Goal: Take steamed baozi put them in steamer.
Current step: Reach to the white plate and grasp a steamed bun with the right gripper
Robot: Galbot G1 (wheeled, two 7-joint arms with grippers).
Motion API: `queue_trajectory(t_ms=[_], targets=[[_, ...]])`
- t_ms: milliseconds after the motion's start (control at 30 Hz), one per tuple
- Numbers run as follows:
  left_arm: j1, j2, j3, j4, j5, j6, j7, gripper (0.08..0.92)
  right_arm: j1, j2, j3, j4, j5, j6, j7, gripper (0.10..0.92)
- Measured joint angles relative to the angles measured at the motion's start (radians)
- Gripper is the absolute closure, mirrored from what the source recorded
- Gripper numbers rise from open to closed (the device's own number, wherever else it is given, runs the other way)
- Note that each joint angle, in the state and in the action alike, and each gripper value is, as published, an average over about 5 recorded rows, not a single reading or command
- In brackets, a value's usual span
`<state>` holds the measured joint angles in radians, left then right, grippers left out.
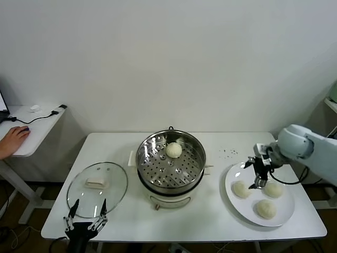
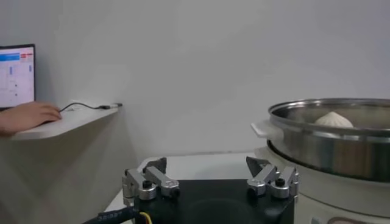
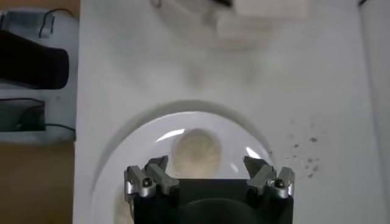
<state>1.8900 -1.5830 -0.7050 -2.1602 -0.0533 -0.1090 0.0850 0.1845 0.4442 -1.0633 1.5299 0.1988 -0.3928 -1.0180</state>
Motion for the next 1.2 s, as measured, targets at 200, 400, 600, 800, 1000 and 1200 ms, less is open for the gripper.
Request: queue_trajectory(t_ms=[200, 400, 600, 800, 1000, 1200], targets=[[0.001, 0.002, 0.000, 0.010, 0.000, -0.005, 0.000, 0.177, -0.103, 0.028, 0.067, -0.060, -0.044, 0.001, 0.008, 0.203], [-0.003, 0.003, 0.000, 0.020, 0.002, -0.005, 0.000, 0.177, -0.161, 0.063, 0.103, -0.119, -0.074, 0.006, 0.015, 0.203], [-0.011, 0.003, 0.000, 0.029, 0.008, -0.003, 0.000, 0.177, -0.192, 0.107, 0.127, -0.175, -0.095, 0.014, 0.022, 0.203], [-0.016, 0.003, -0.001, 0.037, 0.016, -0.003, 0.002, 0.177, -0.204, 0.152, 0.135, -0.224, -0.104, 0.018, 0.022, 0.206], [-0.023, 0.002, -0.004, 0.045, 0.019, -0.002, 0.003, 0.177, -0.214, 0.178, 0.128, -0.243, -0.104, 0.022, 0.016, 0.270], [-0.028, 0.002, -0.004, 0.050, 0.019, -0.001, 0.003, 0.177, -0.217, 0.191, 0.130, -0.258, -0.103, 0.024, 0.012, 0.350]])
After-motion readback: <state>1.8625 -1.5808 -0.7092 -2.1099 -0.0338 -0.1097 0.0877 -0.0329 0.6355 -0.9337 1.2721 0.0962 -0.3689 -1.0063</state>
